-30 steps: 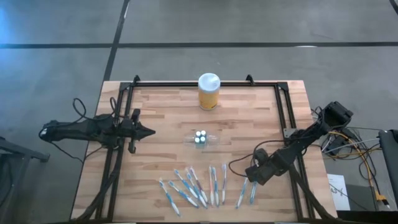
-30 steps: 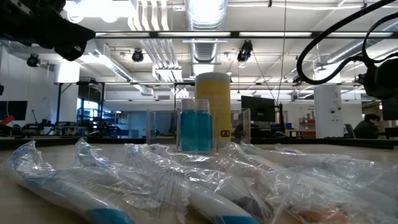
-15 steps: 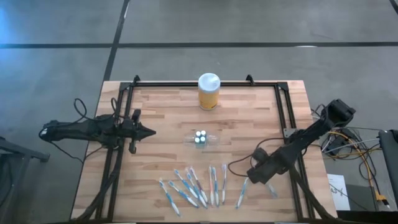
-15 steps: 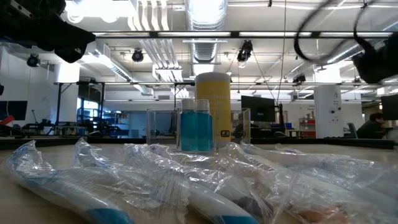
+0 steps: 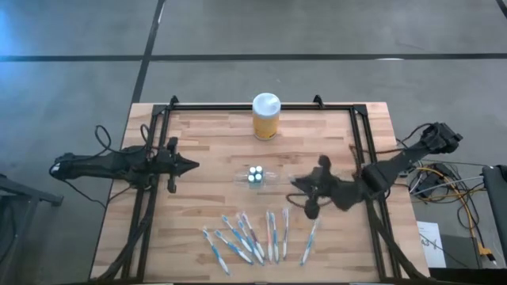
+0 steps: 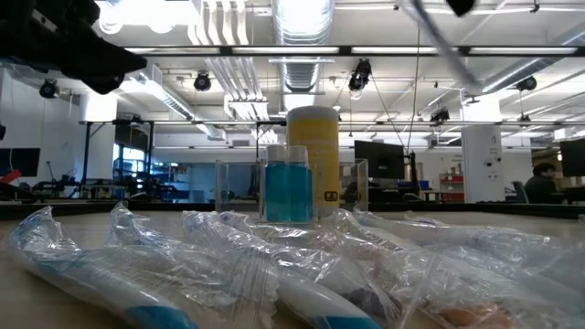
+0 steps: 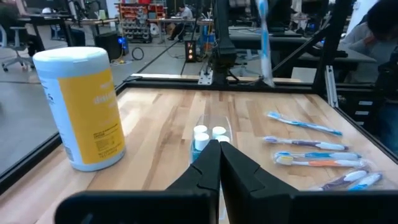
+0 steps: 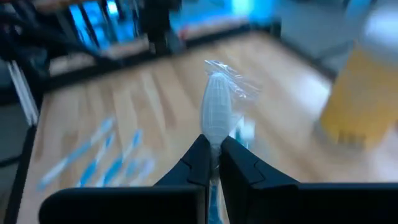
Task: Pick & Place toothbrushing station
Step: Put the blue toothbrush into the transparent organizer
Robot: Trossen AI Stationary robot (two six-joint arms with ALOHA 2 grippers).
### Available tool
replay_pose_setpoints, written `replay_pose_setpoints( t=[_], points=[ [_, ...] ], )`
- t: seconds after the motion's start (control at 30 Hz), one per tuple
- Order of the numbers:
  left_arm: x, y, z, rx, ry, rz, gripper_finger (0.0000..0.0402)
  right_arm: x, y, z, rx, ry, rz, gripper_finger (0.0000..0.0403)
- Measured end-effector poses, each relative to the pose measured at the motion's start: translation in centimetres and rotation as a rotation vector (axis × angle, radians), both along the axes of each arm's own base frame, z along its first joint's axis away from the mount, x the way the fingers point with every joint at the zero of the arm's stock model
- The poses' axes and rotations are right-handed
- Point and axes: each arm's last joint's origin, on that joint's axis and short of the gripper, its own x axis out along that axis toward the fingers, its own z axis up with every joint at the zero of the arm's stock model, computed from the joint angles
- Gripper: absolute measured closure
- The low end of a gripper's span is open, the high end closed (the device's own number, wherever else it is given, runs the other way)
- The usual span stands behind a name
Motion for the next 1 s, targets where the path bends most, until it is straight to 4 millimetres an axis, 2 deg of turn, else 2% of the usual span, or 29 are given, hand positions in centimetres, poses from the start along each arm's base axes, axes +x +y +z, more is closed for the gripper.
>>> replay_pose_setpoints(
  t=[0.1, 0.23, 0.37, 0.5, 0.73, 1.0],
  points=[
    [0.1, 0.0, 0.0, -0.002, 0.005, 0.000, 0.0389, 2.1, -1.7, 0.6, -0.078, -0.064, 0.087, 0.0389],
    [0.1, 0.0, -0.1, -0.001, 0.009, 0.000, 0.0390, 4.8, -4.7, -0.5, -0.093, -0.167, 0.199, 0.0389],
    [0.0, 0.0, -0.3, -0.001, 0.027, 0.000, 0.0395, 5.9, -6.5, -1.2, -0.225, -0.213, 0.208, 0.0389],
    [0.0, 0.0, -0.4, 0.000, 0.033, 0.000, 0.0391, 6.6, -7.3, -3.2, -0.316, -0.217, 0.215, 0.0389],
    [0.0, 0.0, -0.4, 0.000, 0.035, 0.000, 0.0389, 6.2, -8.4, -6.9, -0.292, -0.260, 0.161, 0.0390],
    [0.1, 0.0, -0.8, -0.020, 0.037, 0.004, 0.0394, 3.8, -8.9, -10.1, -0.243, -0.368, 0.072, 0.0390]
  ],
)
